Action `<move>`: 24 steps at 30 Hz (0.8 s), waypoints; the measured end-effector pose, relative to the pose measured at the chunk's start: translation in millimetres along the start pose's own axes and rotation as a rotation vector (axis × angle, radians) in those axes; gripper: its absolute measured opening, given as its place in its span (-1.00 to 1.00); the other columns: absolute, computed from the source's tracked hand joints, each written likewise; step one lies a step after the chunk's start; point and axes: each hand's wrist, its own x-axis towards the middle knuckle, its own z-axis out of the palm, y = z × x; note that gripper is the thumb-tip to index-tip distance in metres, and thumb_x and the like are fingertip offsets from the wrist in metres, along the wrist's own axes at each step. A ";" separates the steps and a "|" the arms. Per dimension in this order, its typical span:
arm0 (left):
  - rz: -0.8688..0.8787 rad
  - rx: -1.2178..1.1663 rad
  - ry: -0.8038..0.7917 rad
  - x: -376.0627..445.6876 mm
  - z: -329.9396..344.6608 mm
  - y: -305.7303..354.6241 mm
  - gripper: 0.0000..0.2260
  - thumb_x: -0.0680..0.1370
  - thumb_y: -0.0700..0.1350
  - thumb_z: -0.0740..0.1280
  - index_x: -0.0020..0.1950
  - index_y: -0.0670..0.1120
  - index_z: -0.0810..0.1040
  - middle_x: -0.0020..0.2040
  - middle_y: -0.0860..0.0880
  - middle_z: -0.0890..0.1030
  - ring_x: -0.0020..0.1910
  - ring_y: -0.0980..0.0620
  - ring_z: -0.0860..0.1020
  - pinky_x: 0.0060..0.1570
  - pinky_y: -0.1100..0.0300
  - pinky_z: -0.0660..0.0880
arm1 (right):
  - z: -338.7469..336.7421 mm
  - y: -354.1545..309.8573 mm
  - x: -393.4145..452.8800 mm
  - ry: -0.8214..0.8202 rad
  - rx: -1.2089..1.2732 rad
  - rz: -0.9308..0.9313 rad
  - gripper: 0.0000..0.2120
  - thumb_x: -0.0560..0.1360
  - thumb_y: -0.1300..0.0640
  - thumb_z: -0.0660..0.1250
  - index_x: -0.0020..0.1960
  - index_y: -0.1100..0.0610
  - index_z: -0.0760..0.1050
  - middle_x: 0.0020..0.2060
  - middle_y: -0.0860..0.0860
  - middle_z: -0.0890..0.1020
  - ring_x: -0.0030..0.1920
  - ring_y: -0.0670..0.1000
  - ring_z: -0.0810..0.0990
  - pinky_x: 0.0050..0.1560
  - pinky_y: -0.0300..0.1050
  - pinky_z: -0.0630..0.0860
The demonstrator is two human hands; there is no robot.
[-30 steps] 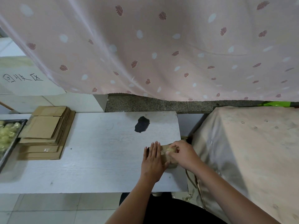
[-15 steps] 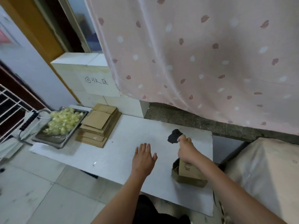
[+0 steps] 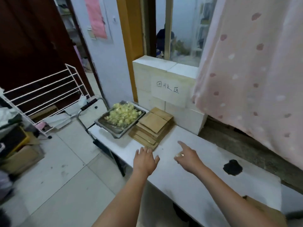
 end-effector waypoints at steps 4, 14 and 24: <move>-0.043 -0.037 0.014 11.0 -20.0 -72.1 -0.50 0.66 0.15 0.01 0.40 -0.17 0.40 0.34 -0.15 0.48 0.33 -0.13 0.39 0.39 -0.02 0.28 | 49.9 -58.9 29.3 0.059 -0.044 0.011 -0.53 0.48 0.13 0.48 0.31 0.18 0.39 0.25 0.15 0.45 0.09 0.08 0.51 0.01 -0.18 0.45; -0.072 -0.090 0.051 43.7 -67.6 -202.9 -0.52 0.65 0.13 0.04 0.41 -0.16 0.40 0.33 -0.15 0.48 0.33 -0.13 0.41 0.38 -0.01 0.32 | 120.2 -167.5 79.2 0.110 -0.022 -0.093 -0.72 0.51 0.10 0.36 -0.09 0.36 0.58 -0.18 0.25 0.65 -0.16 0.17 0.61 -0.19 -0.05 0.48; -0.141 -0.177 0.062 113.8 -73.8 -284.9 -0.58 0.65 0.09 0.05 0.34 -0.15 0.45 0.27 -0.13 0.51 0.27 -0.12 0.45 0.31 0.00 0.37 | 168.6 -226.4 187.1 0.119 -0.070 -0.176 -0.58 0.57 0.19 0.31 0.42 0.14 0.47 0.19 0.12 0.59 0.03 0.04 0.59 0.01 -0.26 0.50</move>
